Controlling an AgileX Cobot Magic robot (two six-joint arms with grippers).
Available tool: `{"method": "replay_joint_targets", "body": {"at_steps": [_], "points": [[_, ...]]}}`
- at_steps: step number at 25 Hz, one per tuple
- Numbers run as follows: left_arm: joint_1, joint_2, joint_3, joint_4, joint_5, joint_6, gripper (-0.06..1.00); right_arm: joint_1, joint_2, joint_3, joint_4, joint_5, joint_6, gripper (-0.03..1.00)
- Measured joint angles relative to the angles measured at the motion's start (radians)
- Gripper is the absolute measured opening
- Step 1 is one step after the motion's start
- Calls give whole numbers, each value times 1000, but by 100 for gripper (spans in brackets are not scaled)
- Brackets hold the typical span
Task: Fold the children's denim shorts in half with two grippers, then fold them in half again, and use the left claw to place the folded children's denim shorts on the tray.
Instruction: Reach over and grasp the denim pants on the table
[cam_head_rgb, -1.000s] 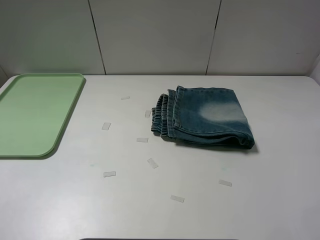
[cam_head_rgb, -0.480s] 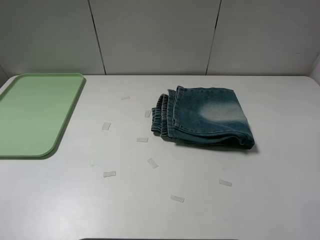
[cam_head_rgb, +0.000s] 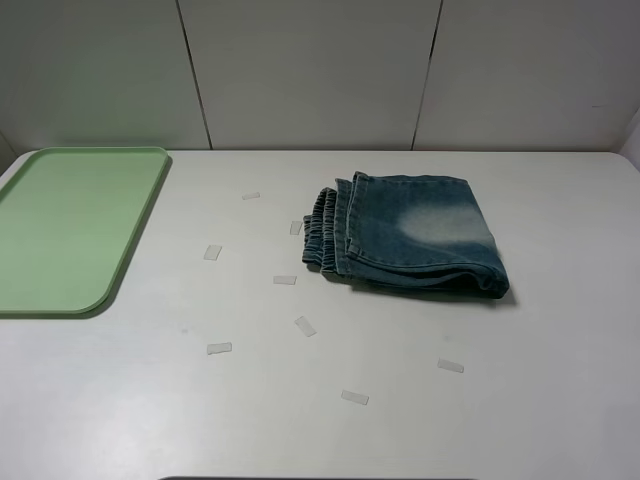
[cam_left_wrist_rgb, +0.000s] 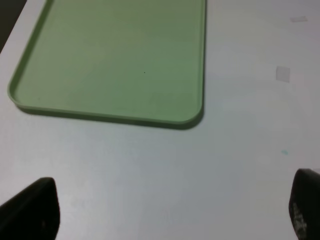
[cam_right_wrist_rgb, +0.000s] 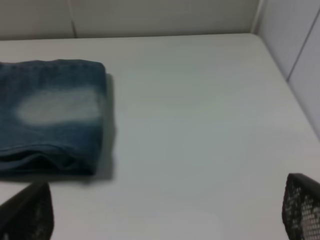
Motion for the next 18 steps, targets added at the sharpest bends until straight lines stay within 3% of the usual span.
{"method": "replay_joint_targets", "body": {"at_steps": [18], "points": [[0,0,0,0,0,0,91,0,0,0,-18,0,0,69]]}}
